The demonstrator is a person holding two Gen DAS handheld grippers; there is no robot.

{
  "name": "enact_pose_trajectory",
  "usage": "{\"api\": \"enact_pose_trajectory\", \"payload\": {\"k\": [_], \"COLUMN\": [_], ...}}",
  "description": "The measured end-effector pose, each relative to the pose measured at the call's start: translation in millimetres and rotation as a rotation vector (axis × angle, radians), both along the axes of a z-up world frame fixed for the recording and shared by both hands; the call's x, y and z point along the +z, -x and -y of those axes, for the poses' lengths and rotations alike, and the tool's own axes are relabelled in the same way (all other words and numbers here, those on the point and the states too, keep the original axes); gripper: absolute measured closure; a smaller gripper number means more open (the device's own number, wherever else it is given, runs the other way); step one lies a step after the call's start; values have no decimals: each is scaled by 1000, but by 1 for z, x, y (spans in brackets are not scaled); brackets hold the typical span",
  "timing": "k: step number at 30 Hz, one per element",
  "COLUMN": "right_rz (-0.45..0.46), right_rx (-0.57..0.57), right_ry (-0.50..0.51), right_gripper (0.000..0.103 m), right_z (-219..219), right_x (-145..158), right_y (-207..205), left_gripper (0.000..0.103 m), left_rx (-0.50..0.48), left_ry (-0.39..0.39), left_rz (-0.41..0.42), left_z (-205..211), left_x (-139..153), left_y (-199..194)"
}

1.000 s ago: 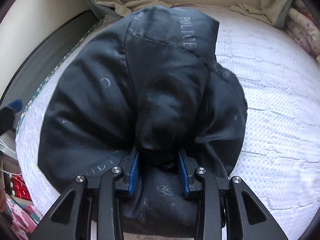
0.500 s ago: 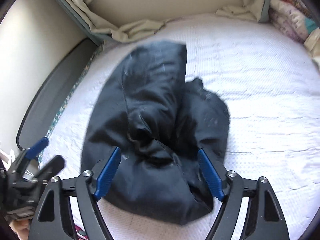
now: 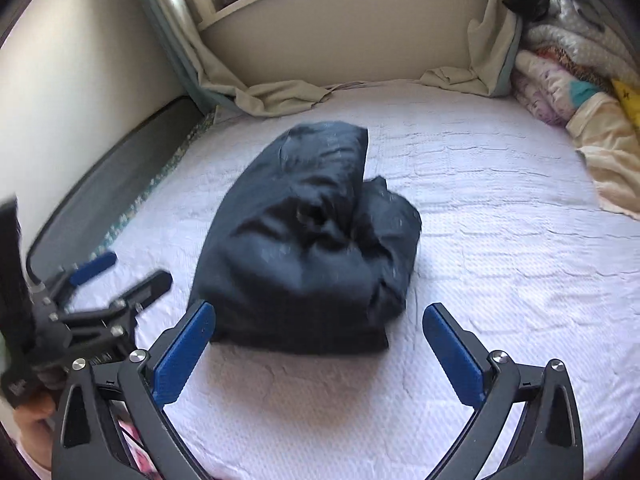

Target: Fold large clothes

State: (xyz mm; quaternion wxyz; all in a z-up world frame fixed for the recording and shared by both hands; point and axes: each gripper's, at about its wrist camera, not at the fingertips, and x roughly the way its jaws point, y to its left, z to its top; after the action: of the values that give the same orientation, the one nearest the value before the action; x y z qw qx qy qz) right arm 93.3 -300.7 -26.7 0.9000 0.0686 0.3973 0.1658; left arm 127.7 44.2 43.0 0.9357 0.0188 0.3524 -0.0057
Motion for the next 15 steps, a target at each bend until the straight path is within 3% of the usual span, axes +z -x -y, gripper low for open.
{"api": "enact_pose_trajectory", "payload": {"k": [7, 12, 15], "right_rz": [-15, -41, -30], "right_rx": [-96, -94, -95], "right_ry": [145, 161, 171], "right_gripper": [0, 0, 0], "right_z": [-6, -9, -9], "right_x": [-22, -34, -35], "right_y": [32, 41, 47], "left_gripper": [1, 1, 1], "left_rx": [54, 103, 123], "left_ry": [-16, 59, 62], "left_rz": [-22, -70, -79], "left_z": [-1, -12, -14], "left_x": [-12, -28, -33], "left_y": [35, 47, 50]}}
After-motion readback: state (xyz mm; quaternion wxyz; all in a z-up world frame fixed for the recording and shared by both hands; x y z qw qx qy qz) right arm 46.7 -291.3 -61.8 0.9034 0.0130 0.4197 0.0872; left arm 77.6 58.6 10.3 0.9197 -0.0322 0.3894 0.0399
